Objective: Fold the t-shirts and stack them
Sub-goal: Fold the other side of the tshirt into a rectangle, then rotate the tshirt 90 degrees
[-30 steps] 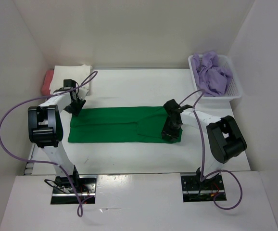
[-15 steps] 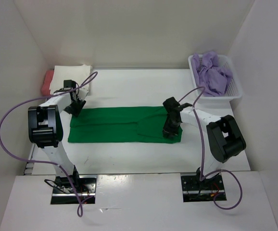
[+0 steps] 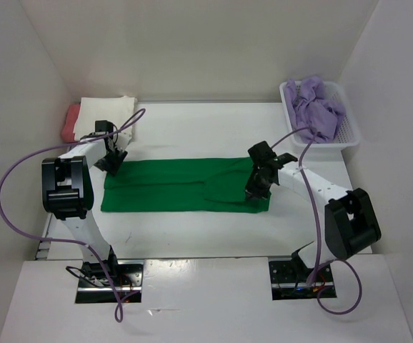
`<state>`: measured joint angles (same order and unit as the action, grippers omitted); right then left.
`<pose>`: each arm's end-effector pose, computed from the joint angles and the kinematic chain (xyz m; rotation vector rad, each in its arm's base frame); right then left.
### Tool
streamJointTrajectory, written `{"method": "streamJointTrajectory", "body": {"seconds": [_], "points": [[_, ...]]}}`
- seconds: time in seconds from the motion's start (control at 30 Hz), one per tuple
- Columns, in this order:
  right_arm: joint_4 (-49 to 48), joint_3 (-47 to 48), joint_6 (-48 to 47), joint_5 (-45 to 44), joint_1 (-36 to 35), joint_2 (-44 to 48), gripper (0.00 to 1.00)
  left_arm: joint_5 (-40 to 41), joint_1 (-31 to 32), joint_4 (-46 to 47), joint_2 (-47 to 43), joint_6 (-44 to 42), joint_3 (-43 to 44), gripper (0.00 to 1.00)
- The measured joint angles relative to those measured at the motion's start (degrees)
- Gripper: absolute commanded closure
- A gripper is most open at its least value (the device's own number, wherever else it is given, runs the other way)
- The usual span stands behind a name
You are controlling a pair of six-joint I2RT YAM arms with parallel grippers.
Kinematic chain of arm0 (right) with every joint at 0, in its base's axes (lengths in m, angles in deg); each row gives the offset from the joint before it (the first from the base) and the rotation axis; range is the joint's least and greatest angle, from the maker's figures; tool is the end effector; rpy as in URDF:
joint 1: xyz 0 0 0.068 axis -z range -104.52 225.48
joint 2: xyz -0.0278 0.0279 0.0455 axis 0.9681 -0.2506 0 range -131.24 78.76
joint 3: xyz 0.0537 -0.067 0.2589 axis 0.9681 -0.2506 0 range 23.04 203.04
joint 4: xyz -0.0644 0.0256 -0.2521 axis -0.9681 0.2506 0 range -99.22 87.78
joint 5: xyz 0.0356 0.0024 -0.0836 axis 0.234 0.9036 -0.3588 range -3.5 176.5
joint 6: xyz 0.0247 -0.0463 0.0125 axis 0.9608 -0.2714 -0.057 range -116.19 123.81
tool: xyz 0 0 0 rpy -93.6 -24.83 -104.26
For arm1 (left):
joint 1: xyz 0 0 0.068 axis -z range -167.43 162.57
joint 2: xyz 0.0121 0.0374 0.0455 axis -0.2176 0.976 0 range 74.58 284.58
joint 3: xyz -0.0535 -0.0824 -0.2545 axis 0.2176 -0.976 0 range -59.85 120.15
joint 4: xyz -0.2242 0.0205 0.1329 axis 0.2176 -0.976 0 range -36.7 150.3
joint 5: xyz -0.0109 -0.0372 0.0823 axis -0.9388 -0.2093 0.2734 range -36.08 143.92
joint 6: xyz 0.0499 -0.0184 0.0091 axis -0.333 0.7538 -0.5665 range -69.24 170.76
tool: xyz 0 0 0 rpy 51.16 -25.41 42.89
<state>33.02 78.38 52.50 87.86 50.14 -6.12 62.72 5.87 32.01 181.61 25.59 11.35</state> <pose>0.2468 0.1179 0.2037 0.5786 2.8276 0.3060 0.3755 0.0495 0.1729 0.3896 2.6972 0.3735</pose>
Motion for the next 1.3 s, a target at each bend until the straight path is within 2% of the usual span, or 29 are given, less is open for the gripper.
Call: {"method": "streamJointTrajectory", "body": {"seconds": [0.13, 0.17, 0.23, 0.27, 0.43, 0.57, 0.63, 0.7, 0.77, 0.9, 1.0, 1.03, 1.1, 1.13, 1.2, 1.23, 1.3], "points": [[-0.04, -1.55, 0.76, 1.49, 0.0, 0.92, 1.0, 0.24, 0.0, 0.07, 0.0, -0.07, -0.02, 0.47], [-0.02, -2.38, 1.01, 1.95, 0.0, 0.87, 0.89, 0.37, 0.0, 0.11, 0.0, -0.09, -0.02, 0.47], [0.07, -3.58, 1.4, 2.51, 0.15, 0.68, 0.83, 0.5, 0.0, 0.26, 0.0, -0.11, -0.07, 0.47], [0.02, -3.89, 1.4, 2.64, 0.46, 0.33, 0.71, 0.55, 0.0, 0.33, 0.0, -0.11, -0.09, 0.47], [-0.28, -5.05, 0.98, 2.99, 3.5, -1.36, 0.56, 1.07, 0.0, 0.48, -0.02, -0.13, -0.09, 0.47], [-0.07, -5.29, 2.16, 2.01, 4.83, 0.63, 0.34, 1.42, 0.0, 0.48, -0.48, -0.13, -0.09, 0.47], [-0.09, -5.53, 2.82, 1.42, 5.09, 2.86, 0.33, 1.4, 0.0, 0.46, -1.36, -0.11, -0.09, 0.47], [-0.15, -5.86, 3.15, 0.85, 5.6, 4.57, 0.32, 1.25, 0.0, 0.52, -2.71, -0.07, -0.04, 0.42], [-0.48, -6.21, 3.39, 0.39, 6.43, 4.66, 0.32, 0.76, 0.0, 0.85, -3.8, 0.02, 0.46, 0.39], [-1.84, -7.76, 3.78, 0.11, 8.72, 1.57, 0.32, -0.39, 0.33, 2.34, -3.76, -0.04, 2.69, 0.39], [-3.02, -8.61, 3.98, -0.11, 10.62, -1.4, 0.32, 0.48, 0.81, 3.87, -1.14, -0.22, 4.39, 0.39], [-3.37, -8.74, 3.89, -0.13, 11.34, -2.21, 0.36, 1.09, 0.92, 4.81, 0.35, -0.28, 4.52, 0.39], [-3.65, -8.68, 3.41, 0.52, 13.0, -3.34, 0.48, 2.34, 1.14, 5.64, 3.13, -0.46, 4.28, 0.39], [-3.69, -8.63, 2.84, 0.66, 13.7, -3.52, 0.63, 2.86, 1.25, 5.97, 4.2, -0.52, 3.93, 0.39], [-4.0, -8.13, 2.08, 1.09, 14.64, -4.52, 0.78, 3.87, 1.57, 7.28, 4.09, -1.16, 3.45, 0.39], [-4.11, -7.67, 1.51, 1.33, 14.91, -5.22, 0.91, 4.24, 1.62, 7.78, 3.76, -1.57, 2.89, 0.37], [-4.07, -6.1, 0.48, 2.19, 15.13, -7.02, 1.0, 4.68, 1.6, 8.72, 2.62, -1.92, 1.05, 0.37]]}}
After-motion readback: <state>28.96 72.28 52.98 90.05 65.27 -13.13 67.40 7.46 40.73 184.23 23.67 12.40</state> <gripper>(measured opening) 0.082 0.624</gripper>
